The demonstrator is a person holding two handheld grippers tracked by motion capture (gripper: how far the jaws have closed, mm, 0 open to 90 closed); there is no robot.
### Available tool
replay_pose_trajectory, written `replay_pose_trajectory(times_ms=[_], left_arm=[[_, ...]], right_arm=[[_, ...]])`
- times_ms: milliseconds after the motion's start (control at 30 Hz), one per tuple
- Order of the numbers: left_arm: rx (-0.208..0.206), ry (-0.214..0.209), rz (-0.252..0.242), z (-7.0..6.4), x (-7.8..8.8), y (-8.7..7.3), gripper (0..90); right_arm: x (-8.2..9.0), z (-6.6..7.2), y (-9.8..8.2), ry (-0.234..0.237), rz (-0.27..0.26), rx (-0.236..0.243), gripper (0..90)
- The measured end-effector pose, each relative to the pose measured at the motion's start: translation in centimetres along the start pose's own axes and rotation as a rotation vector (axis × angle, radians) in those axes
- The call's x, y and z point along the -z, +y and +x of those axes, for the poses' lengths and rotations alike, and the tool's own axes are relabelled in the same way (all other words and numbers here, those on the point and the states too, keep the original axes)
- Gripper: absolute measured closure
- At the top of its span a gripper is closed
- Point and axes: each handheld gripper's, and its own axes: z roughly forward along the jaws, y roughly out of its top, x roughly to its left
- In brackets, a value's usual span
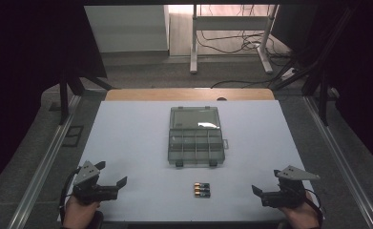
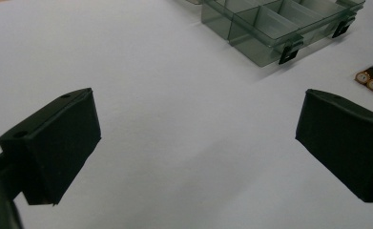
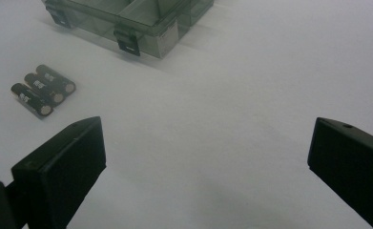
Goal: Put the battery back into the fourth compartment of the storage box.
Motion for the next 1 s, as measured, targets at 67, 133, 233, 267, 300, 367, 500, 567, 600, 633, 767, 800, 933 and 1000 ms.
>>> replay_pose_trajectory(times_ms=[67, 133, 233, 267, 300, 367, 500, 567, 600, 633, 767, 800, 933, 1000], left_arm=[[-0.002, -0.001, 0.003, -0.01, 0.0, 0.0, 1.9], [-0.004, -0.001, 0.005, -0.03, 0.0, -0.01, 2.0], [-0.008, -0.009, 0.009, -0.07, -0.08, 0.03, 2.0], [-0.009, -0.01, 0.014, -0.06, -0.1, 0.04, 2.0], [-0.01, -0.01, 0.016, -0.06, -0.11, 0.05, 2.0], [-0.009, -0.009, 0.017, -0.05, -0.1, 0.03, 2.0], [-0.003, -0.007, 0.014, 0.0, -0.01, -0.05, 2.0], [-0.003, -0.004, 0.015, -0.01, 0.03, -0.07, 2.0], [-0.005, -0.004, 0.015, -0.04, 0.04, -0.08, 2.0], [-0.006, -0.004, 0.016, -0.07, 0.04, -0.09, 2.0], [-0.02, 0.004, 0.029, -0.2, -0.01, -0.04, 2.0], [-0.022, 0.006, 0.031, -0.22, -0.03, -0.03, 2.0], [-0.021, 0.011, 0.033, -0.25, -0.06, -0.01, 2.0], [-0.017, 0.012, 0.032, -0.22, -0.06, -0.01, 2.0]], right_arm=[[-0.02, 0.04, 0.02, 0.003, 0.001, 0.005, 0.0], [-0.07, 0.06, 0.04, 0.005, 0.004, 0.009, 0.0], [-0.26, 0.0, 0.1, 0.017, 0.021, 0.007, 0.0], [-0.28, -0.02, 0.11, 0.021, 0.024, 0.005, 0.0], [-0.28, -0.02, 0.11, 0.022, 0.024, 0.007, 0.0], [-0.32, 0.04, 0.14, 0.025, 0.025, 0.01, 0.0], [-0.51, 0.12, 0.25, 0.033, 0.033, 0.024, 0.0], [-0.61, 0.15, 0.32, 0.035, 0.038, 0.028, 0.0], [-0.65, 0.16, 0.34, 0.037, 0.039, 0.029, 0.0], [-0.68, 0.18, 0.36, 0.04, 0.042, 0.029, 0.0], [-0.75, 0.19, 0.43, 0.047, 0.045, 0.038, 0.0], [-0.78, 0.2, 0.45, 0.051, 0.048, 0.041, 0.0], [-0.92, 0.31, 0.56, 0.051, 0.059, 0.058, 0.0], [-0.98, 0.41, 0.73, 0.048, 0.062, 0.068, 0.0]])
